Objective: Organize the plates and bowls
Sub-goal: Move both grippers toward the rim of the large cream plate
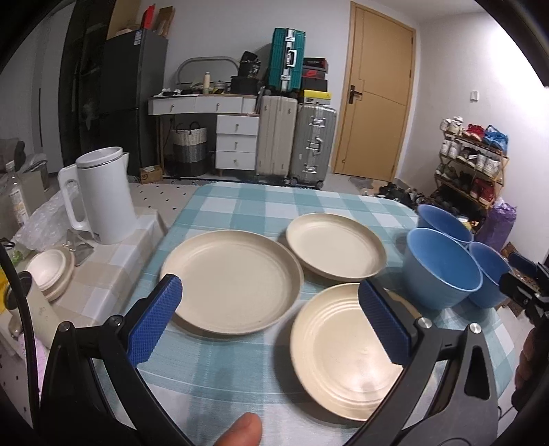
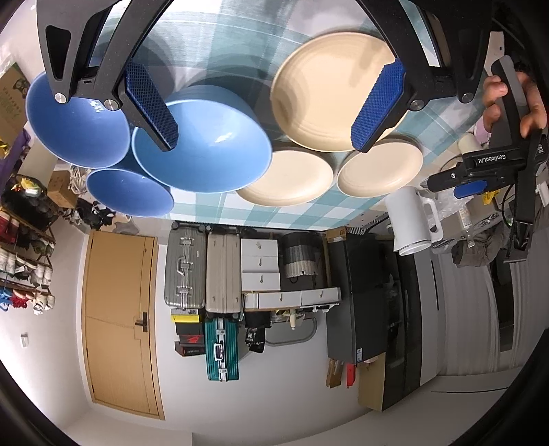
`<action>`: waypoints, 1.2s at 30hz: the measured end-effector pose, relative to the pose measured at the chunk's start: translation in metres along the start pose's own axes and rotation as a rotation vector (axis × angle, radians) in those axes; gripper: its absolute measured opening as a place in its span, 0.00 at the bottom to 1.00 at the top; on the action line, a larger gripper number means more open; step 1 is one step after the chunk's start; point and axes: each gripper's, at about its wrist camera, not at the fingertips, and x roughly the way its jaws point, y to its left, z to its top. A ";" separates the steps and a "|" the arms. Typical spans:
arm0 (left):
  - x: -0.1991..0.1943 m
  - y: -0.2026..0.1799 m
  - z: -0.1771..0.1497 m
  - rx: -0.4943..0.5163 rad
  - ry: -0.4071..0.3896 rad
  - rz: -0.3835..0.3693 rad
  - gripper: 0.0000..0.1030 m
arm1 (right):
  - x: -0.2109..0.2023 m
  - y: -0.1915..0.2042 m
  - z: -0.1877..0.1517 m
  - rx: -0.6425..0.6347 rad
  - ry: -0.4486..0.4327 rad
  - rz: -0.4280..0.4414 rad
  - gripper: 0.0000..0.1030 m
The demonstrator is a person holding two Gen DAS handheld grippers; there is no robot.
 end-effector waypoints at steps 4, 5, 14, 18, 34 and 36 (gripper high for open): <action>0.006 0.014 0.005 -0.006 0.010 0.047 1.00 | 0.007 0.008 0.011 -0.013 0.011 0.004 1.00; 0.008 0.017 0.006 -0.009 0.015 0.056 1.00 | 0.010 0.011 0.015 -0.018 0.012 0.010 1.00; 0.020 0.044 0.016 -0.047 0.039 0.069 1.00 | 0.043 0.035 0.033 -0.049 0.053 0.047 1.00; 0.028 0.049 0.022 -0.049 0.056 0.076 1.00 | 0.055 0.045 0.036 -0.050 0.069 0.063 1.00; 0.055 0.051 0.026 -0.037 0.094 0.086 1.00 | 0.103 0.076 0.048 -0.074 0.127 0.125 1.00; 0.059 0.053 0.025 -0.034 0.101 0.096 1.00 | 0.110 0.080 0.050 -0.084 0.136 0.130 1.00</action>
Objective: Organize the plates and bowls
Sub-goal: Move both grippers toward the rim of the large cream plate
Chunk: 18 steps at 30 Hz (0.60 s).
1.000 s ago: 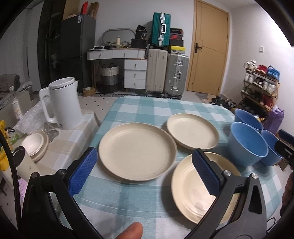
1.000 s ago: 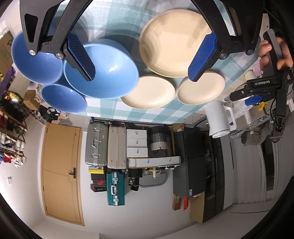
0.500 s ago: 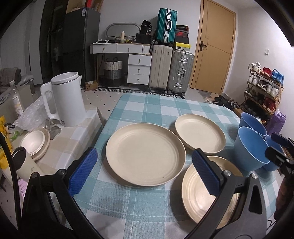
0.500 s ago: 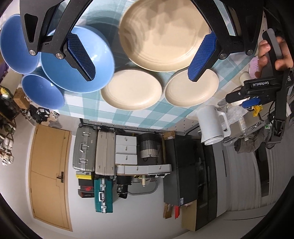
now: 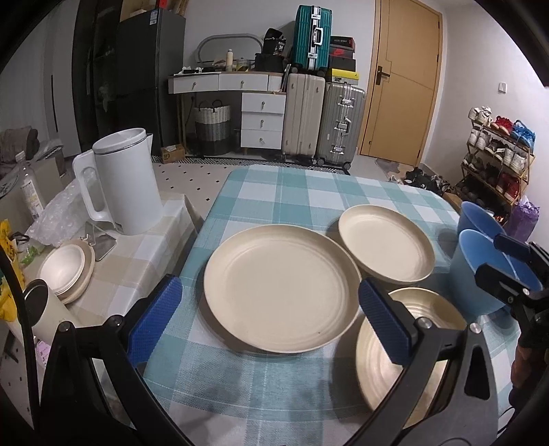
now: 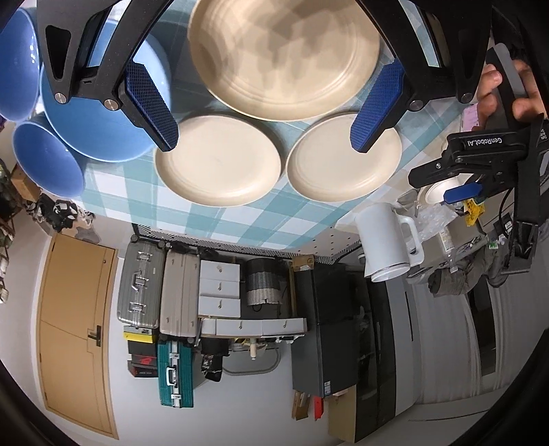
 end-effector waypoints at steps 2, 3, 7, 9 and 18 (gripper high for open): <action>0.006 0.004 0.001 -0.013 0.007 0.009 1.00 | 0.008 0.003 0.003 -0.007 0.010 0.003 1.00; 0.009 0.007 0.002 -0.023 0.011 0.009 1.00 | 0.011 0.004 0.004 -0.007 0.014 0.005 1.00; 0.023 0.017 0.004 -0.065 0.034 0.006 1.00 | 0.025 0.007 0.008 -0.013 0.036 0.013 1.00; 0.028 0.020 0.007 -0.067 0.038 0.011 1.00 | 0.033 0.010 0.010 -0.023 0.053 0.013 1.00; 0.060 0.033 0.008 -0.069 0.066 0.046 1.00 | 0.061 0.015 0.013 -0.010 0.099 0.030 1.00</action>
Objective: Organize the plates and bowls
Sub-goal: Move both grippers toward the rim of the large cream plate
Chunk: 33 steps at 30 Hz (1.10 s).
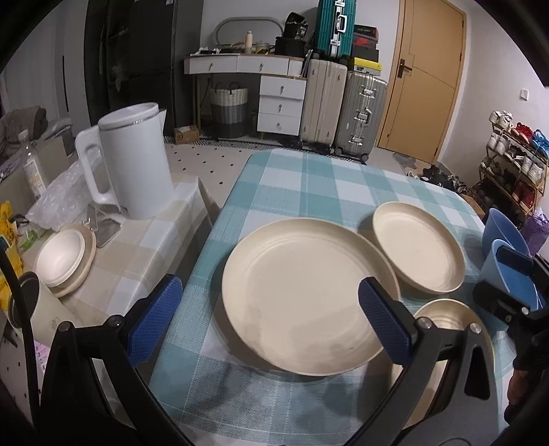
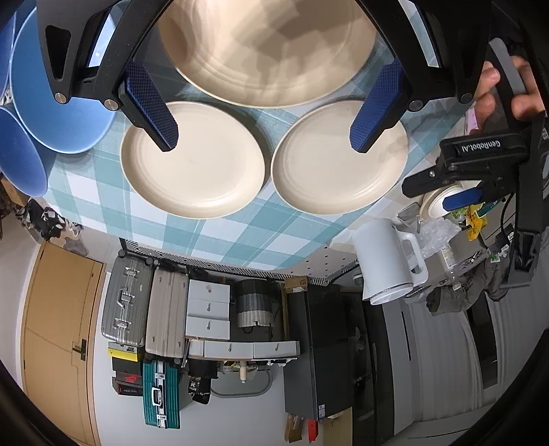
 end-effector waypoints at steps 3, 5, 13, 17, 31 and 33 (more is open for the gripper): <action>0.012 0.009 -0.002 -0.019 0.018 0.001 1.00 | 0.008 0.003 0.002 -0.008 0.009 -0.003 1.00; 0.018 0.014 -0.005 -0.025 0.030 0.005 1.00 | 0.015 0.003 0.003 -0.006 0.020 -0.001 1.00; 0.046 0.030 -0.015 -0.051 0.084 0.022 1.00 | 0.042 0.007 0.003 -0.004 0.068 0.030 0.93; 0.053 0.033 -0.019 -0.048 0.101 0.031 0.99 | 0.058 0.010 0.000 -0.006 0.102 0.044 0.85; 0.075 0.031 -0.028 -0.042 0.158 0.021 0.91 | 0.097 0.019 -0.007 -0.024 0.189 0.075 0.71; 0.077 0.030 -0.029 -0.039 0.164 0.019 0.88 | 0.100 0.020 -0.007 -0.028 0.196 0.073 0.70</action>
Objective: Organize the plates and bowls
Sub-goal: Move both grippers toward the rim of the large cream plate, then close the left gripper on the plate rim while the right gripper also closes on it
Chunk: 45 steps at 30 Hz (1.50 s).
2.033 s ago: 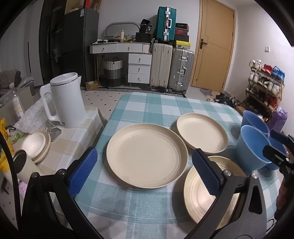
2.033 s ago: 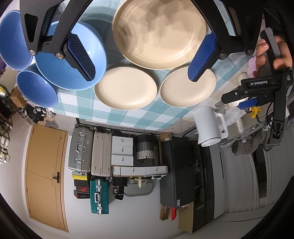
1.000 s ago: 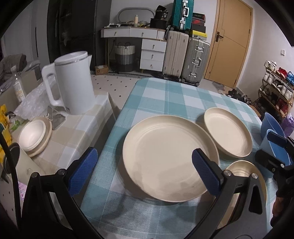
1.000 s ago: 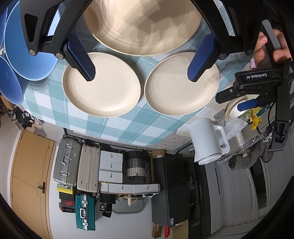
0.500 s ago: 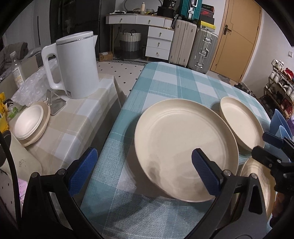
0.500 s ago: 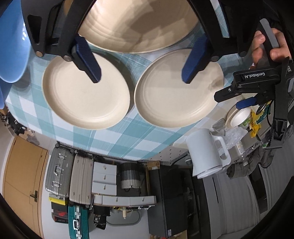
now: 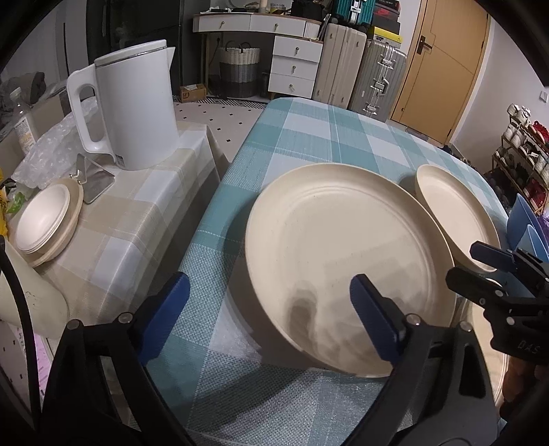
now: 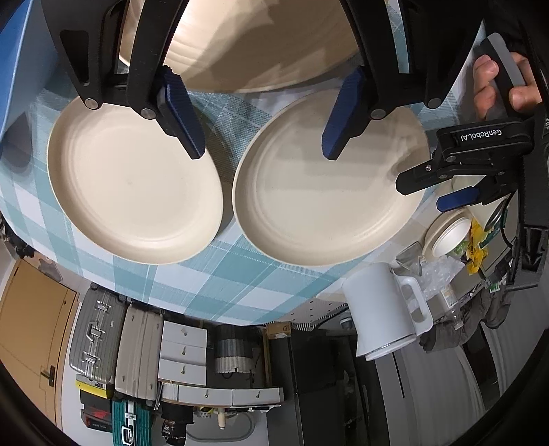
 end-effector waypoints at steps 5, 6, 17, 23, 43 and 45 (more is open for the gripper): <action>0.003 -0.003 -0.002 0.008 0.015 -0.007 0.76 | 0.009 0.000 0.001 0.009 0.025 -0.006 0.61; 0.003 -0.004 -0.003 0.012 0.018 -0.009 0.73 | 0.010 0.000 0.000 0.011 0.031 -0.006 0.60; 0.010 0.000 -0.004 -0.007 0.037 -0.032 0.40 | 0.027 -0.003 0.003 0.038 0.079 -0.008 0.36; 0.013 0.005 -0.005 -0.021 0.047 -0.042 0.19 | 0.030 0.000 0.006 0.031 0.074 -0.048 0.20; -0.011 -0.002 -0.006 -0.001 -0.001 -0.018 0.18 | 0.018 0.003 0.006 0.006 0.027 -0.080 0.17; -0.017 -0.005 -0.005 0.009 -0.011 -0.017 0.18 | 0.013 0.003 0.005 0.008 0.019 -0.082 0.17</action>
